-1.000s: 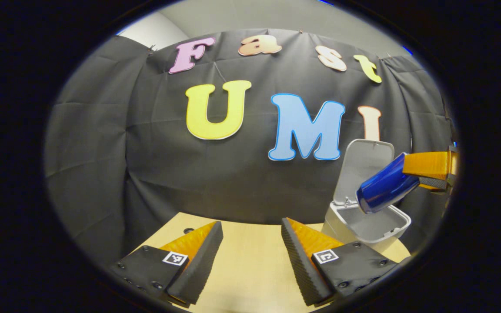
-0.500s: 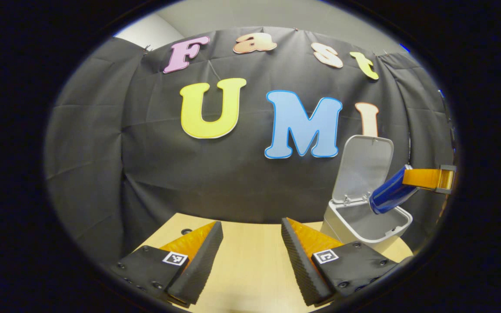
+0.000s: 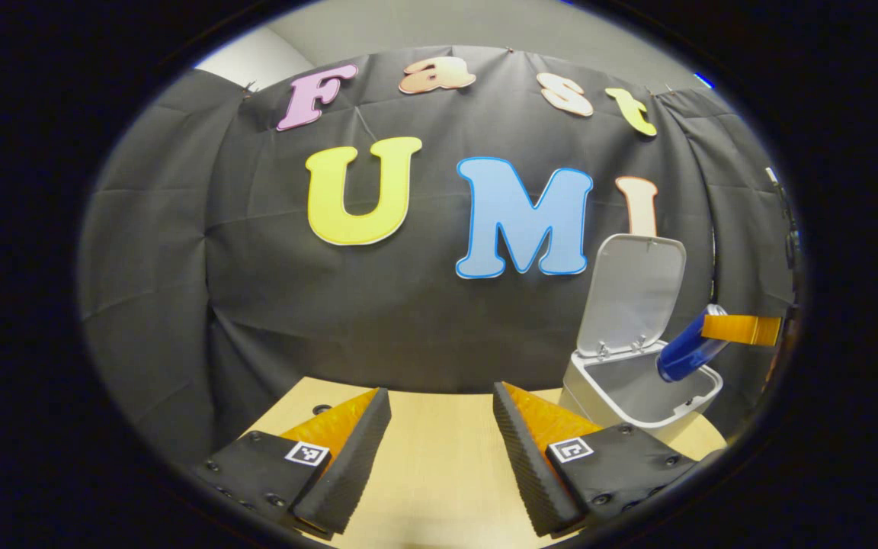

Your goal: Press the lid of the desktop garbage bin to open it, pick up the crumpled paper on the desktop and throw it into the bin, then pick up the pop can on the desktop and drop it into the bin, and finally close the garbage bin lid.

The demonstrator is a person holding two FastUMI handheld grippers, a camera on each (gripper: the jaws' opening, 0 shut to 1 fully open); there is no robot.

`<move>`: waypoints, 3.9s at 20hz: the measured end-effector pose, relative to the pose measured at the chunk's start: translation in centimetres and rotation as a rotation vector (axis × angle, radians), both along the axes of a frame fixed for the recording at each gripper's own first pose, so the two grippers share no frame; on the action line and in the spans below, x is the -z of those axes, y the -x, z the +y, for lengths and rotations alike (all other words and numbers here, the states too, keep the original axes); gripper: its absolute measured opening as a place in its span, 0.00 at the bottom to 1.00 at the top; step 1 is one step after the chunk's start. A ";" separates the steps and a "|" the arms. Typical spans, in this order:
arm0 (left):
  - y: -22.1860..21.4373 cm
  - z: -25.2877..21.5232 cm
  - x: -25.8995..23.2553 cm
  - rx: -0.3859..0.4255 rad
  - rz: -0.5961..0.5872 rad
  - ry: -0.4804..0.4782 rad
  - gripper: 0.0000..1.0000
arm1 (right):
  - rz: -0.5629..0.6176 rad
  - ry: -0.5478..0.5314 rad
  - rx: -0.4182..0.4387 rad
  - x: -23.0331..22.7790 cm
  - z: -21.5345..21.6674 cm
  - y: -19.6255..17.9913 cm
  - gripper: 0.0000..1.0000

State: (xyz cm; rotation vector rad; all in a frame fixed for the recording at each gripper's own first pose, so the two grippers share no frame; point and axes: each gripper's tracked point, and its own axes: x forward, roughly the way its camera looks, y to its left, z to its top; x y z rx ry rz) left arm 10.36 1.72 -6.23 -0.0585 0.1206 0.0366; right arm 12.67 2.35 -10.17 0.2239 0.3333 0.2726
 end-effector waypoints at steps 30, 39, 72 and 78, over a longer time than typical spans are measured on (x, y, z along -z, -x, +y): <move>0.6 0.8 0.5 -0.009 0.008 0.017 0.89 | -0.107 -0.020 0.011 -5.2 0.9 -2.3 0.95; 0.9 1.6 0.8 -0.015 0.017 0.032 0.89 | -0.208 -0.022 0.023 -10.2 1.9 -5.3 0.95; 0.2 0.7 0.7 0.000 0.025 0.040 0.89 | -0.174 0.117 0.028 -11.1 2.9 -7.6 0.95; 0.4 -1.3 0.1 0.036 0.009 0.046 0.89 | -0.137 0.121 0.001 -9.4 2.6 -4.4 0.95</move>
